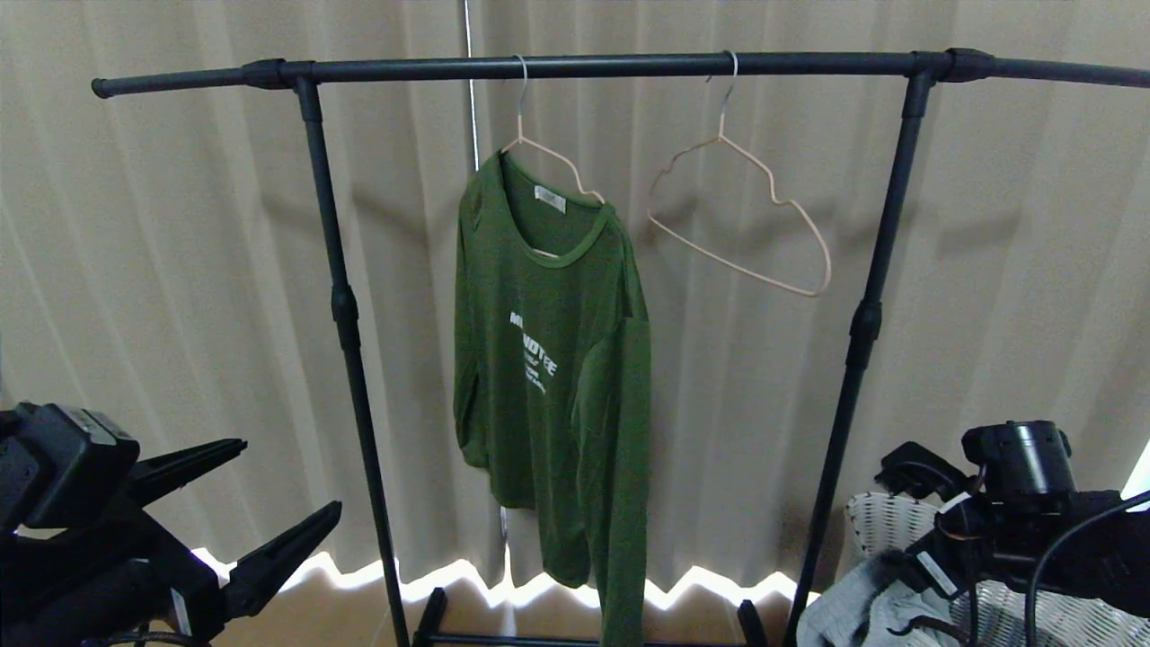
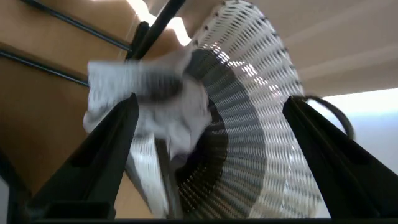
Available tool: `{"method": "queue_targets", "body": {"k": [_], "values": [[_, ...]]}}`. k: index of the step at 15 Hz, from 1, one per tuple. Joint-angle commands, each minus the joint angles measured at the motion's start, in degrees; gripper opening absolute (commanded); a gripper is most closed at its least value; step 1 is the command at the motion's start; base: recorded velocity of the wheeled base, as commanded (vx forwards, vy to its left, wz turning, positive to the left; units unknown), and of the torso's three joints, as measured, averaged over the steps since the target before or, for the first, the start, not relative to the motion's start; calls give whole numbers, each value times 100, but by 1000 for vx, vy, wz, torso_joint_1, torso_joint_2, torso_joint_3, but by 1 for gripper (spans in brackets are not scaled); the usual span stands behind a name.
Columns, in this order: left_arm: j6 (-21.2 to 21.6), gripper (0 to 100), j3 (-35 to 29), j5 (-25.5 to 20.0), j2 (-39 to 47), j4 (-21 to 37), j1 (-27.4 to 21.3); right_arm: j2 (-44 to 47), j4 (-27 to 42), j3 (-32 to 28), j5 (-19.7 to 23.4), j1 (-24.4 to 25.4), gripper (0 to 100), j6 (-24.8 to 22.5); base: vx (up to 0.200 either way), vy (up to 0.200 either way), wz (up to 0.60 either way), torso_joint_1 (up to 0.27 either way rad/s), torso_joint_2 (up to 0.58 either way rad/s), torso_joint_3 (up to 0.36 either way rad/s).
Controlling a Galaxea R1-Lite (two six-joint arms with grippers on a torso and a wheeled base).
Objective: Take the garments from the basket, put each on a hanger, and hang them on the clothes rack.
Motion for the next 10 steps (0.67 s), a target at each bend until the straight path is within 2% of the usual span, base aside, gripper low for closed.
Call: {"method": "queue_targets", "body": {"k": [1,5,10], "values": [[0,100,-29,1,-12,-10,17,552,89,-290,1,-132,100,5,0,0,0,0,0,0],[0,100,-38,1,-12,-10,17,965,106,-651,1,-439,100,58,0,0,0,0,0,0],[-9,100,-47,1,-21,-10,26,1000,89,-466,-8,-422,100,67,0,0,0,0,0,0]]}}
